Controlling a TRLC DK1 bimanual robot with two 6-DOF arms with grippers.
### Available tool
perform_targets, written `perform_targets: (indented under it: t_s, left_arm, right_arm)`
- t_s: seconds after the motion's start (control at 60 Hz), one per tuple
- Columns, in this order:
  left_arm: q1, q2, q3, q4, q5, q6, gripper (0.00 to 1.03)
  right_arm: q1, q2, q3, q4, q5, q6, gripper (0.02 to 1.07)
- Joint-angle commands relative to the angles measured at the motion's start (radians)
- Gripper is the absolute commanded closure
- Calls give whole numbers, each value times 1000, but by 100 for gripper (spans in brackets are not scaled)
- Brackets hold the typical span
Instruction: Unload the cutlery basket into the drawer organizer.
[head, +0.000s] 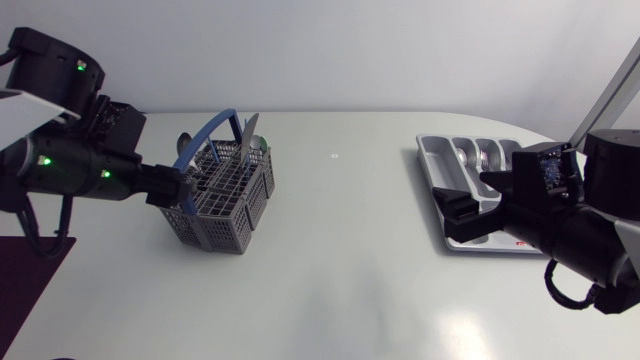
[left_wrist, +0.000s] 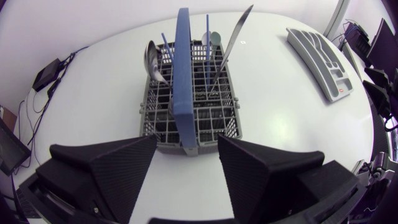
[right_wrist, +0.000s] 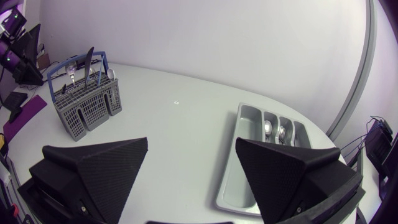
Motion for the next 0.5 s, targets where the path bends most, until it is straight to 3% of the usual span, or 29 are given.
perform_targets:
  t_s: [0.0, 0.117, 0.2, 0.317, 0.483]
  left_arm:
    - [8, 65, 33, 24, -3, -31, 28]
    - [6, 137, 53, 58, -4, -42, 43]
    - [14, 175, 67, 65, -4, -54, 67]
    - [31, 198, 66, 82, -4, -57, 75]
    - [31, 188, 52, 82, -17, -51, 79]
  right_arm:
    - [9, 3, 7, -14, 1, -2, 6]
    - [8, -3, 3, -18, 3, -3, 6]
    - [8, -11, -3, -22, 1, -22, 6]
    - [8, -22, -12, -22, 1, -25, 6]
    - [9, -23, -14, -22, 1, -28, 6]
